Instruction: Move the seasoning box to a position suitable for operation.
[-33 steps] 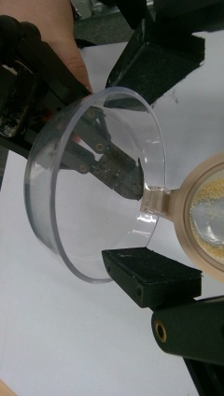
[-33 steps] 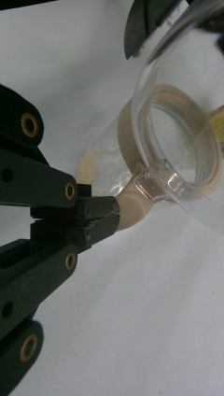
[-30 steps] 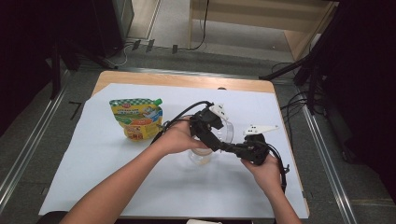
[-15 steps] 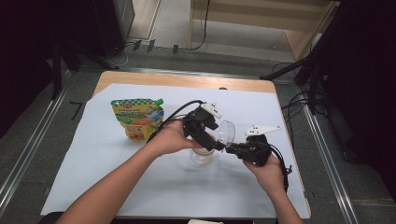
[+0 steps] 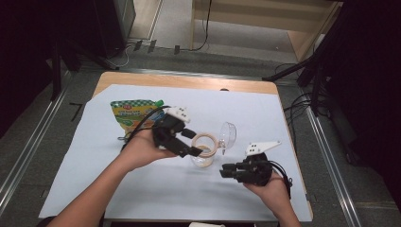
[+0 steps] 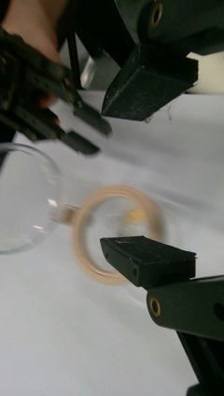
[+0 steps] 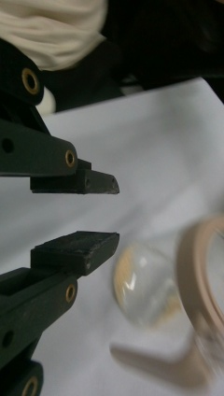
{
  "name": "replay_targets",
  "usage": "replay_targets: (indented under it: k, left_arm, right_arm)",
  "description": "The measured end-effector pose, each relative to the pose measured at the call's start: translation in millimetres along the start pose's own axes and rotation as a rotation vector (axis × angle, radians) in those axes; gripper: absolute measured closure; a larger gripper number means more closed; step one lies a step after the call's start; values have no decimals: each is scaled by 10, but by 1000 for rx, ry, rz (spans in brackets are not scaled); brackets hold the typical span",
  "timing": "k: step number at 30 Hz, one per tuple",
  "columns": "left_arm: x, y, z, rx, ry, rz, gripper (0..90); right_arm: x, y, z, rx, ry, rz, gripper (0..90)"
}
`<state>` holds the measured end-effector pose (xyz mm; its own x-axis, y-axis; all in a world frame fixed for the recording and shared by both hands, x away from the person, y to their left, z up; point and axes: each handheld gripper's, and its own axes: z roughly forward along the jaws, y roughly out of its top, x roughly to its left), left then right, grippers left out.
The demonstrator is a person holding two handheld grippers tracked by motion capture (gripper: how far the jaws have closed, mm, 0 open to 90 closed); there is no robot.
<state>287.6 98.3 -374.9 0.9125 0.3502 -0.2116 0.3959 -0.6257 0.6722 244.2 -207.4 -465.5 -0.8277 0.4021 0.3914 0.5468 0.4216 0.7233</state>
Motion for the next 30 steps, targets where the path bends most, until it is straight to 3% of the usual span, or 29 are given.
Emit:
replay_targets:
  k: [1, 3, 4, 5, 7, 10, 13, 15, 20, 24, 30]
  left_arm:
    - [-8, -79, -52, 3, 1, -12, 322]
    - [-17, -223, -150, 6, 11, -17, 323]
    - [-15, -288, -197, 6, 14, -21, 323]
    - [-3, -346, -232, -6, 7, -28, 324]
    - [42, -404, -295, 7, 7, -33, 325]
    - [127, -465, -386, -18, 2, -48, 324]
    - [200, -508, -451, -31, 4, -72, 324]
    - [230, -528, -497, -38, 13, -78, 324]
    - [281, -568, -577, -56, 24, -98, 326]
    - [334, -615, -601, -42, 35, -111, 327]
    - [402, -702, -690, -42, 67, -142, 332]
  right_arm:
    - [10, -24, 19, 24, 41, -25, 687]
    - [20, -54, 5, 17, 103, -89, 696]
    - [3, -51, -20, 0, 165, -91, 698]
    - [-27, -35, -56, -38, 194, -118, 717]
    - [-117, 20, -121, -106, 226, -99, 731]
    - [-176, 54, -167, -159, 177, -81, 728]
    - [-141, 16, -171, -148, 136, -74, 724]
    - [-71, -7, -178, -127, 92, -105, 723]
    - [-38, 7, -152, -109, 77, -113, 706]
    - [-44, 7, -160, -119, 69, -106, 687]
    - [-33, 17, -82, -76, 39, -112, 652]
